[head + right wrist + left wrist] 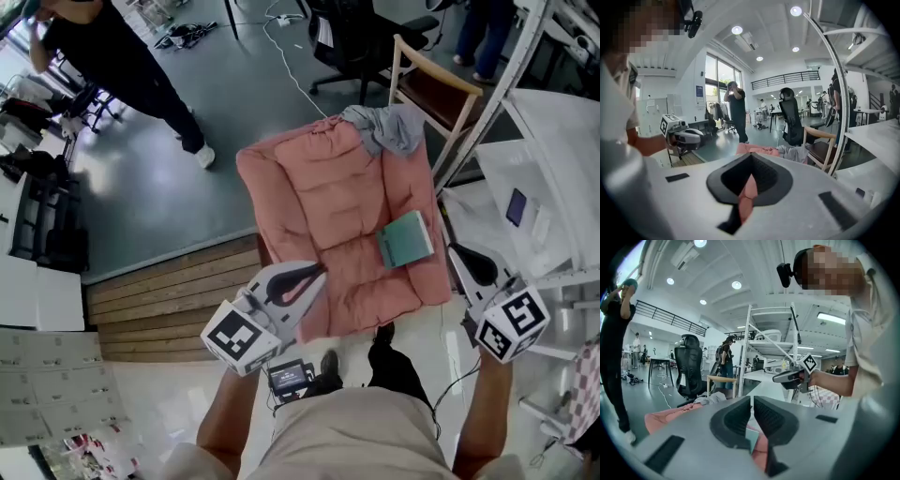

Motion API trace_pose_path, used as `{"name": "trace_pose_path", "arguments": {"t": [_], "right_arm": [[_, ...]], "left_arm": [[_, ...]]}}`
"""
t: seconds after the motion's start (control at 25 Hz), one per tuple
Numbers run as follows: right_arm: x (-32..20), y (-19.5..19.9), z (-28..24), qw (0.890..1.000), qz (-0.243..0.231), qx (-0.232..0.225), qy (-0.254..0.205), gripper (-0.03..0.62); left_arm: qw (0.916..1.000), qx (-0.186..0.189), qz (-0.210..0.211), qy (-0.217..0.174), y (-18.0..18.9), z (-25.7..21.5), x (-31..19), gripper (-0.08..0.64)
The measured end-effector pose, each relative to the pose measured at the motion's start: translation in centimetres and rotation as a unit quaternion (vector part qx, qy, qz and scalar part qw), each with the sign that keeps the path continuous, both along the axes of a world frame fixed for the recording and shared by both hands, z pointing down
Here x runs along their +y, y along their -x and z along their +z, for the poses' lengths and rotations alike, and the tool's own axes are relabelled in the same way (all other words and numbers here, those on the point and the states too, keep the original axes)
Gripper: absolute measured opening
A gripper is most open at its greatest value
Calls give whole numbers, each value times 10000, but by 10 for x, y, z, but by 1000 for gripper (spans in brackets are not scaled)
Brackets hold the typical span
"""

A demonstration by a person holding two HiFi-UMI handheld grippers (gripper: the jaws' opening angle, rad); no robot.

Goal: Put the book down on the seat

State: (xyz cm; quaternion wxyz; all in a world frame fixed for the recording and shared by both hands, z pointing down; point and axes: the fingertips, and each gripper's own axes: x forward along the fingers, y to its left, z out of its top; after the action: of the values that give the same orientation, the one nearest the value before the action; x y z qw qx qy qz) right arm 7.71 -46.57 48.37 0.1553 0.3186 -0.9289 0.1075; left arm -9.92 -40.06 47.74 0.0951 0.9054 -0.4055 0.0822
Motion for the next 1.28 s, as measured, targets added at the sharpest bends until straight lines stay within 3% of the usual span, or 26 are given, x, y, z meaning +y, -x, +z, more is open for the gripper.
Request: {"name": "trace_pose_path", "arguments": {"t": [0.52,1.28], "right_arm": [[94,4,-82,9962,-13,278,-821,-15],[143,-6,-98,9938,179,366,-1039,-15]], "left_arm": [[9984,108,311,-460,0,-44,61,25],[9970,163,450,-610,4,-43,104,25]]}}
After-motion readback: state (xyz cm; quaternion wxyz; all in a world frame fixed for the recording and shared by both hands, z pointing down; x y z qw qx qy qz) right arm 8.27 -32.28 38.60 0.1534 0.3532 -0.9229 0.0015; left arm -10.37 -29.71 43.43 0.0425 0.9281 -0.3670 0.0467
